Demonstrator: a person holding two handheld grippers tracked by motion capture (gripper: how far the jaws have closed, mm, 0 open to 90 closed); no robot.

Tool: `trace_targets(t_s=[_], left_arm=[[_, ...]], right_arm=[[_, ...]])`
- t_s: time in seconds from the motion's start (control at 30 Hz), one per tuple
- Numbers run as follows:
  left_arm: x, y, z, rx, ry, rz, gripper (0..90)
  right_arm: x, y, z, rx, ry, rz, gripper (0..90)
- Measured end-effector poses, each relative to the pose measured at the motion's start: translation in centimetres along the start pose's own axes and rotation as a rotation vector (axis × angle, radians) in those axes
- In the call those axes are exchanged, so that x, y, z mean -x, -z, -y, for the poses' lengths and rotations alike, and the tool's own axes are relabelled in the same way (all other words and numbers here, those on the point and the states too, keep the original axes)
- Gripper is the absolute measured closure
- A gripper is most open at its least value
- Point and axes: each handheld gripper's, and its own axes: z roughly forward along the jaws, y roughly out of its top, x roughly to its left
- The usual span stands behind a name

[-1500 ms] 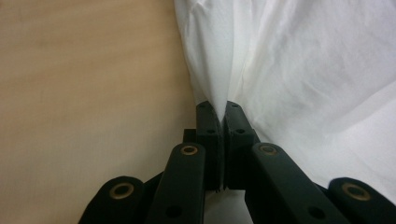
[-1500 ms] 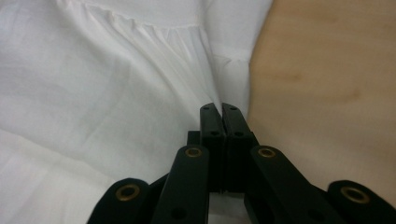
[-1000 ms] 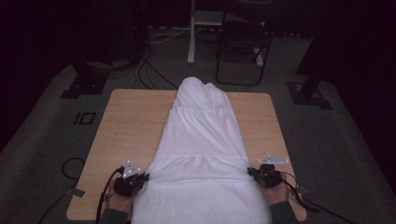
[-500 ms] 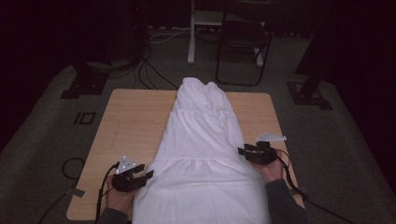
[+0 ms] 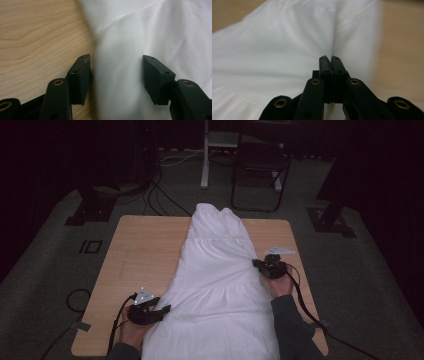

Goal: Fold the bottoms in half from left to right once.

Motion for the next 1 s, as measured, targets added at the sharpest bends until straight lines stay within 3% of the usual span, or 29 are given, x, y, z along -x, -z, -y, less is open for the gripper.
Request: trace_targets(t_s=[0.07,0.13,0.27,0.33,0.43,0.53,0.57,0.67,0.73,0.8,0.87,0.93,1.0], left_arm=[[0.2,0.0,0.0,-0.006,-0.001,0.012,41.8],[0.4,0.2,-0.2,-0.001,-0.004,0.012,41.6],[-0.2,1.0,-2.6,0.086,0.027,0.017,41.3],[-0.6,0.4,-4.8,0.09,0.037,0.024,41.2],[-1.2,-2.2,-8.3,0.067,0.043,0.014,39.4],[-2.4,-5.3,-10.7,0.047,0.138,0.038,39.6],[-2.8,-6.5,-11.2,0.015,0.162,0.053,39.6],[-3.1,-9.5,-11.5,-0.073,0.176,0.026,39.6],[-3.0,-10.4,-11.2,-0.083,0.184,0.034,40.9],[-2.7,-10.5,-11.1,-0.092,0.169,0.053,49.9],[-2.0,-10.3,-10.9,-0.114,0.075,0.004,76.1],[-2.1,-9.5,-10.4,-0.103,0.081,-0.005,85.4],[-2.3,-8.6,-9.5,-0.089,0.081,-0.017,86.5]], right_arm=[[0.5,0.8,0.0,0.015,0.01,0.062,89.0],[1.1,0.1,0.8,-0.03,0.003,0.088,88.8],[2.3,-2.9,3.5,-0.129,-0.037,0.064,88.3],[2.5,-3.8,4.4,-0.148,-0.06,0.053,88.3],[2.4,-4.4,4.7,-0.158,-0.06,0.058,88.3],[2.4,-4.5,4.6,-0.166,-0.055,0.057,88.2],[2.4,-4.4,4.6,-0.166,-0.06,0.054,88.1],[2.6,-4.4,4.7,-0.158,-0.067,0.049,88.1],[2.6,-4.5,4.7,-0.157,-0.069,0.045,88.1],[2.5,-4.4,4.7,-0.156,-0.067,0.049,88.0],[2.5,-4.4,4.8,-0.154,-0.069,0.05,88.1],[2.4,-4.3,4.9,-0.153,-0.07,0.053,88.4],[2.1,-4.0,5.2,-0.15,-0.08,0.036,88.5]])
